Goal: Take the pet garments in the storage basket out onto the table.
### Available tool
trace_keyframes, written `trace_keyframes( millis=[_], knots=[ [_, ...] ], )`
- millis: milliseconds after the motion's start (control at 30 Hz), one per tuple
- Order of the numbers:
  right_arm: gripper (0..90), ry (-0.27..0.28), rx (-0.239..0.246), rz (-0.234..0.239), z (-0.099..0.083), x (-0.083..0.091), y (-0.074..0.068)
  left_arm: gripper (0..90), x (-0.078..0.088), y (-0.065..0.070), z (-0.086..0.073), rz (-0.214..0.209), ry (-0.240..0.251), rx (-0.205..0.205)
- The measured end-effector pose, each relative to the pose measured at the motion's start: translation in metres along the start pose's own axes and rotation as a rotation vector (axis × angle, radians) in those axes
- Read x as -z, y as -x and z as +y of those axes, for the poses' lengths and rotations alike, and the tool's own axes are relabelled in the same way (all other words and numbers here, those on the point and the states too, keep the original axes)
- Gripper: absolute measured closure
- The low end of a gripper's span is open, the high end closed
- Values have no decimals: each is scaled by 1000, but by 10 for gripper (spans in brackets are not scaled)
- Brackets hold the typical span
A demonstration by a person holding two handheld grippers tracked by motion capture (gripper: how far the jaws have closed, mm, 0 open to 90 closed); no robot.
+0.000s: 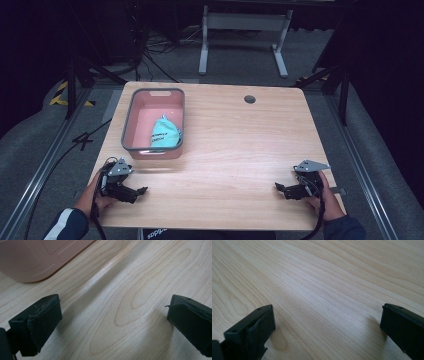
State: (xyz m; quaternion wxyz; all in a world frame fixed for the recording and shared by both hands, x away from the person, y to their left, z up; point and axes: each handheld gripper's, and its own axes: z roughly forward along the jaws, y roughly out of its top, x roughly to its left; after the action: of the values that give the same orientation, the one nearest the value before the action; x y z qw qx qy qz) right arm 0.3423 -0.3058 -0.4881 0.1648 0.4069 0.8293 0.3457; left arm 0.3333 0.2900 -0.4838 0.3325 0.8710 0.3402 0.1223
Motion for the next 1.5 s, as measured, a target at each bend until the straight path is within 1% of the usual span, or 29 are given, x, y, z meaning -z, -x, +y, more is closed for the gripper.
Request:
trace_keyframes(
  millis=[167, 200, 233, 400, 533, 567, 600, 633, 667, 700, 733, 767, 800, 833, 867, 900, 933, 967, 1000, 1033, 1100, 1167, 1233, 1267, 1333, 1400, 1433, 1467, 1500],
  knots=[
    [0, 0, -2, -1, 0, 0, 0, 0, 0, 0, 0, -1, -1, -6],
    [0, 2, -4, -3, 0, 0, 0, 2, 1, -2, -1, -20, -5, -23],
    [0, 1, -3, -3, 0, 0, 0, 4, 2, -2, -1, -26, -5, -26],
    [2, 2, -6, -9, -1, 1, 0, 8, 3, -2, -2, -23, -8, -29],
    [2, 0, -7, -10, -1, 2, 1, 5, 3, -3, 3, -23, -50, -35],
    [2, 0, -7, -10, -1, 2, 1, 5, 3, -3, 4, -25, -61, -28],
    [2, 0, -7, -10, -1, 2, 1, 8, 5, -3, 5, -23, -79, -32],
    [2, 0, -7, -10, -1, 2, 1, 23, 6, -4, 5, -21, -78, -32],
    [2, 0, -7, -10, -1, 2, 1, 49, 8, -4, 5, -3, -76, -30],
    [2, 0, -7, -10, -1, 2, 1, 95, 10, -5, 5, -15, -68, -29],
    [2, 0, -7, -10, -1, 2, 1, 198, 10, -5, 5, -15, -68, -29],
    [2, 0, -7, -10, -1, 2, 1, 230, 14, -5, 7, -13, -68, -30],
    [2, 0, -7, -10, -1, 2, 1, 196, 14, -5, 7, -13, -68, -30],
    [2, 0, -7, -10, -1, 2, 1, 196, 15, -5, 8, -6, -64, -31],
    [2, 0, -7, -10, -1, 2, 1, 160, 17, -5, 9, 0, -65, -37],
    [2, 0, -7, -10, -1, 2, 1, 169, 20, -4, 10, 4, -62, -30],
    [2, 0, -7, -10, -1, 2, 1, 201, 25, -4, 12, -1, -47, -33],
    [2, 0, -7, -10, -1, 2, 1, 199, 26, -4, 14, 11, -45, -33],
    [2, 0, -7, -10, -1, 2, 1, 198, 26, -4, 14, 11, -45, -33],
    [2, 0, -7, -10, -1, 2, 1, 198, 29, -4, 16, 29, -42, -38],
    [3, 0, -6, -9, -2, 2, 1, 196, 34, -4, 19, 28, -13, -30],
    [3, 3, -7, -4, -2, 2, 1, 196, 40, -3, 24, 41, 13, -28],
    [3, 4, -7, -3, -2, 2, 1, 196, 42, -3, 26, 37, 15, -29],
    [3, 4, -6, -3, -2, 2, 1, 199, 46, -2, 30, 49, 19, -42],
    [3, 4, -6, -2, -2, 2, 1, 203, 50, -1, 34, 58, 36, -31],
    [3, 3, -2, -2, -2, 2, 2, 203, 52, -1, 35, 61, 42, -25],
    [2, 4, -4, -2, -2, 2, 2, 203, 55, -2, 37, 69, 49, -27],
    [3, 3, -1, -2, -3, 2, 2, 202, 57, -2, 38, 65, 56, -23],
    [3, 2, -1, -3, -2, 2, 2, 202, 59, -2, 40, 73, 62, -32]
  ],
)
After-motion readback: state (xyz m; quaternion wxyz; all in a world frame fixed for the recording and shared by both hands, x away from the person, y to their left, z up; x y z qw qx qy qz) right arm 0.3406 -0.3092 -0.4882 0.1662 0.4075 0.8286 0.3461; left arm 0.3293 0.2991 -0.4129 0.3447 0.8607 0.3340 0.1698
